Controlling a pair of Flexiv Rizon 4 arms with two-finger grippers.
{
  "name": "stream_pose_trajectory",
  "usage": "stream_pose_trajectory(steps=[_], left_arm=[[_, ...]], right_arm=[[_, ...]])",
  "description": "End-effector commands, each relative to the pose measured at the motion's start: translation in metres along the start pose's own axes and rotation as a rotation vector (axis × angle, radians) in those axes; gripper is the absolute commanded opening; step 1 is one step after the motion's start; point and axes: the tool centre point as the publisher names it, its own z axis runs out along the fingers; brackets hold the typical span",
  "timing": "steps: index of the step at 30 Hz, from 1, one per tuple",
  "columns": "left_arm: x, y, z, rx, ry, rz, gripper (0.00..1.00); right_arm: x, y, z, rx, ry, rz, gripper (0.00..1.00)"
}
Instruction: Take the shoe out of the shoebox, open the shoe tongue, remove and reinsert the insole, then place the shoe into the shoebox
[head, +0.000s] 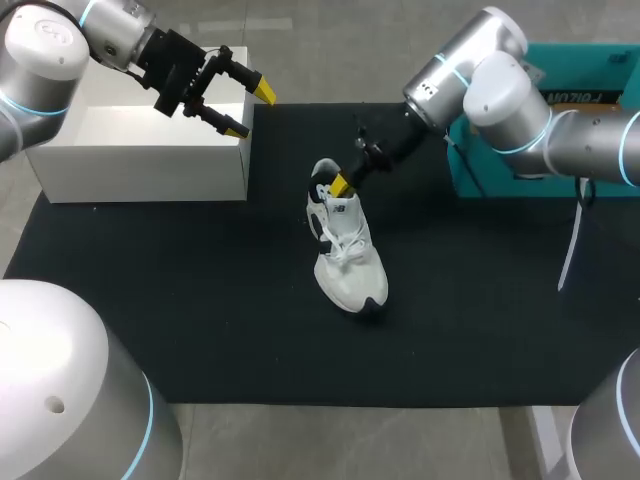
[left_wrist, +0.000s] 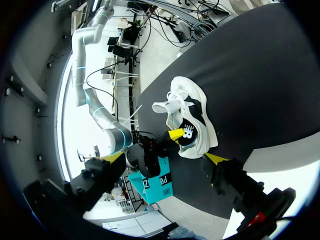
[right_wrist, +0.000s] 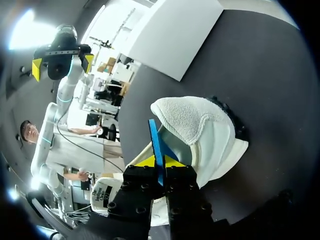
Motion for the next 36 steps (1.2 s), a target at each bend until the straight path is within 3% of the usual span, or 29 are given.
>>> stream_pose_trajectory(steps=[1, 21, 28, 36], left_arm=[[0.0, -0.001, 0.0, -0.003, 0.003, 0.001, 1.0], [0.0, -0.001, 0.0, -0.003, 0.003, 0.001, 1.0], [0.0, -0.001, 0.0, -0.003, 0.003, 0.001, 1.0], [0.0, -0.001, 0.0, -0.003, 0.003, 0.001, 1.0]], right_arm=[[0.009, -0.004, 0.002, -0.034, -0.018, -0.006, 1.0], [0.049, -0.003, -0.013, -0.046, -0.09, 0.039, 1.0], [0.048, -0.001, -0.023, -0.064, -0.112, 0.054, 1.0], [0.062, -0.003, -0.046, -0.111, -0.164, 0.081, 1.0]])
